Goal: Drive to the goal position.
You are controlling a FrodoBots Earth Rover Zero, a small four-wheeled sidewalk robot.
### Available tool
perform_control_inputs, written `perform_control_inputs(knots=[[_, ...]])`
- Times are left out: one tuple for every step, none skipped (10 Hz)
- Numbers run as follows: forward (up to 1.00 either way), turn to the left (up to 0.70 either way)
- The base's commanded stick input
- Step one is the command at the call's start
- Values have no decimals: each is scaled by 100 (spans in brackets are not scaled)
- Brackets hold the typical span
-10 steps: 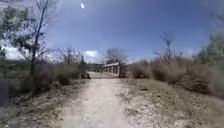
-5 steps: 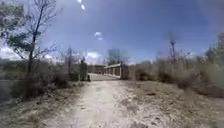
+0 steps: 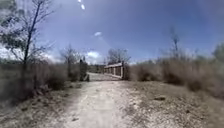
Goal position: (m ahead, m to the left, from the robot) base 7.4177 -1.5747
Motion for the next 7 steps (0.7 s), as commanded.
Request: perform_control_inputs(knots=[[70,0],[70,0],[70,0],[70,0],[70,0],[70,0],[70,0]])
